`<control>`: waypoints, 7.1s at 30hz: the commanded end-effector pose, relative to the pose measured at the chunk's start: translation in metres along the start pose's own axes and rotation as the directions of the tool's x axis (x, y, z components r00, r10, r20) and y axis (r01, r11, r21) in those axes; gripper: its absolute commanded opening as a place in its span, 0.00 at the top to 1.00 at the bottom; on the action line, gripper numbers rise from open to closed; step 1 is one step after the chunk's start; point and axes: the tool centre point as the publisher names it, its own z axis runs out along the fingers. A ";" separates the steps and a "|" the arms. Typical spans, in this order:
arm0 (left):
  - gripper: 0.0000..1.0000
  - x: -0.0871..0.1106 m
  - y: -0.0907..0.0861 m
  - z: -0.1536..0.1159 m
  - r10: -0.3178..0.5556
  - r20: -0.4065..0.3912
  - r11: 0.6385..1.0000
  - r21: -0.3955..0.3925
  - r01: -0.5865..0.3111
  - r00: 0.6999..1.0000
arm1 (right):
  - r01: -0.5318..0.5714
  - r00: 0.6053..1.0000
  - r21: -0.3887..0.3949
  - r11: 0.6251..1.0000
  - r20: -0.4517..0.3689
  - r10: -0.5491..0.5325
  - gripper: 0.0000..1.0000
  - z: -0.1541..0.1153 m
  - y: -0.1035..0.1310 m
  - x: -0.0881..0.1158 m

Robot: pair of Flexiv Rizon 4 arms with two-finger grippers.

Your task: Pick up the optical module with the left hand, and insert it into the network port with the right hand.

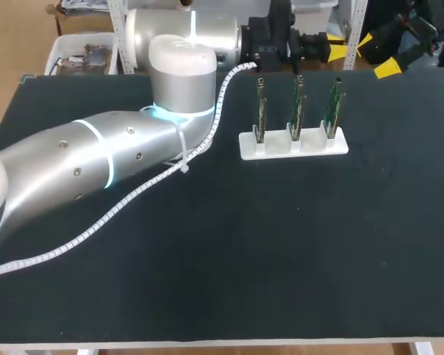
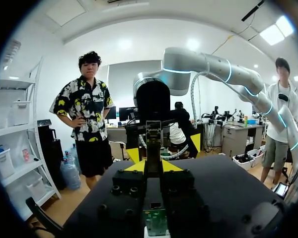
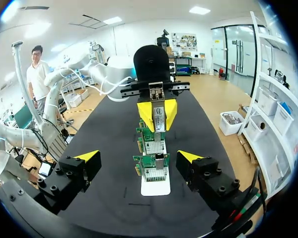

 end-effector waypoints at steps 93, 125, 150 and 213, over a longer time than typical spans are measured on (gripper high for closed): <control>1.00 0.000 0.002 -0.001 0.003 -0.003 1.000 0.008 -0.003 1.000 | 0.115 0.993 -0.612 0.783 0.062 -0.098 0.00 0.009 -0.026 -0.074; 1.00 0.000 0.002 -0.001 0.003 -0.003 1.000 0.008 -0.003 1.000 | 0.102 0.994 -0.612 0.785 0.043 -0.096 0.00 0.004 -0.031 -0.071; 1.00 0.000 0.002 -0.001 0.003 -0.003 1.000 0.008 -0.003 1.000 | 0.099 0.995 -0.612 0.785 0.040 -0.094 1.00 0.005 -0.030 -0.068; 0.00 0.009 -0.003 -0.047 0.012 -0.342 0.996 0.085 0.018 0.940 | 0.129 0.992 -0.604 0.787 0.091 -0.093 1.00 0.010 -0.032 -0.066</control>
